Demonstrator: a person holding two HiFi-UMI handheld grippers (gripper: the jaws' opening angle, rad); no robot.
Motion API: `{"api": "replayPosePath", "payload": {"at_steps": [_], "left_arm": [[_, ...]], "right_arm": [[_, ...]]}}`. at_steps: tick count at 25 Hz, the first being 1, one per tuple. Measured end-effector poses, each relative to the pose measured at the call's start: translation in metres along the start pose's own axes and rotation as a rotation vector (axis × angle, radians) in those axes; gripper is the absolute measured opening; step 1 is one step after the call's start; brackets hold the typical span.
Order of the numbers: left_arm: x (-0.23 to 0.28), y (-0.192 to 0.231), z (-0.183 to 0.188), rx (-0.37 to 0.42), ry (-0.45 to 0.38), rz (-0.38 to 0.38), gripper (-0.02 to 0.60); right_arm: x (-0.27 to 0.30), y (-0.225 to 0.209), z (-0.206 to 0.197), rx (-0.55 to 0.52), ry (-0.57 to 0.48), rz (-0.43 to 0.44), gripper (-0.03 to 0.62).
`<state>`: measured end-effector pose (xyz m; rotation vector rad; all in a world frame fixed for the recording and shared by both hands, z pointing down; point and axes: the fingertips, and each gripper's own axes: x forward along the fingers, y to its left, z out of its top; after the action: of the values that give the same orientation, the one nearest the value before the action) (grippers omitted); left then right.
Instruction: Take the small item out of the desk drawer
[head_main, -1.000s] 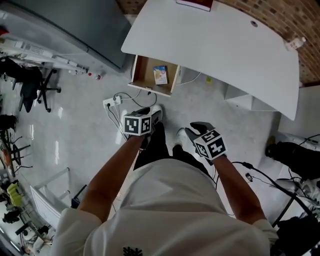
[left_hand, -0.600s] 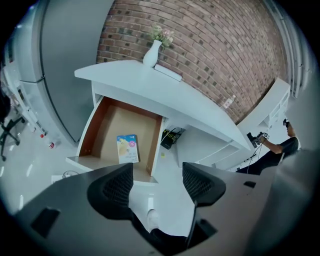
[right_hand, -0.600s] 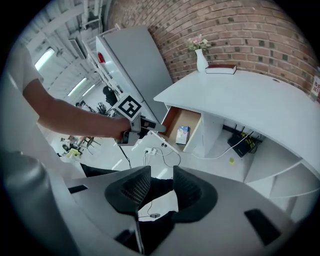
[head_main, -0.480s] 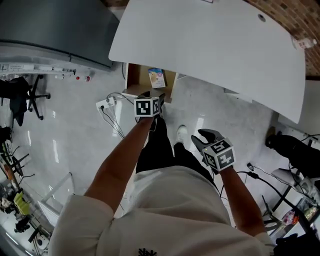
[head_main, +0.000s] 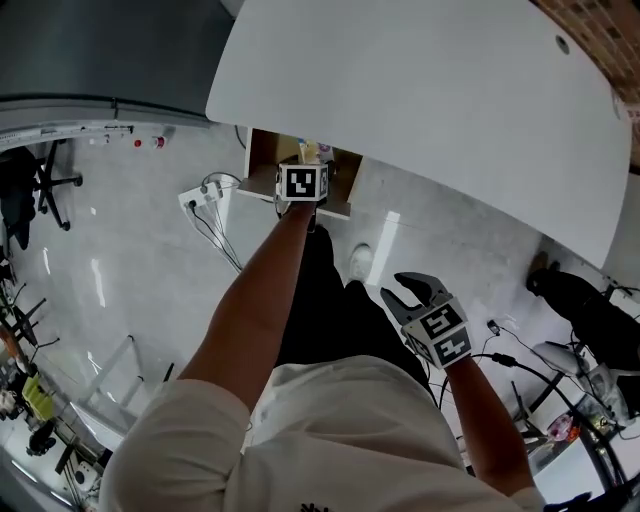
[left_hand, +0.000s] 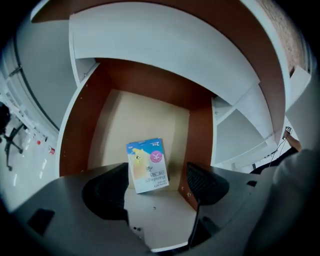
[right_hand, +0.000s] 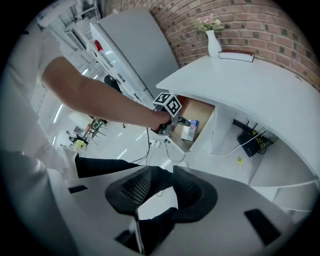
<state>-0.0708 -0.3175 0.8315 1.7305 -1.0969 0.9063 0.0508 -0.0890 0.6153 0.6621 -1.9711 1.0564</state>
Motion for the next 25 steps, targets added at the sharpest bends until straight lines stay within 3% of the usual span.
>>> {"api": "replayPosePath", "payload": {"at_steps": [12, 25], "left_arm": [[0.062, 0.019, 0.001, -0.141, 0.029, 0.025, 0.353], [0.099, 0.031, -0.010, -0.131, 0.058, 0.037, 0.354]], "right_arm": [[0.022, -0.001, -0.019, 0.032, 0.057, 0.027, 0.144], [0.030, -0.014, -0.043, 0.084, 0.094, 0.004, 0.133]]}}
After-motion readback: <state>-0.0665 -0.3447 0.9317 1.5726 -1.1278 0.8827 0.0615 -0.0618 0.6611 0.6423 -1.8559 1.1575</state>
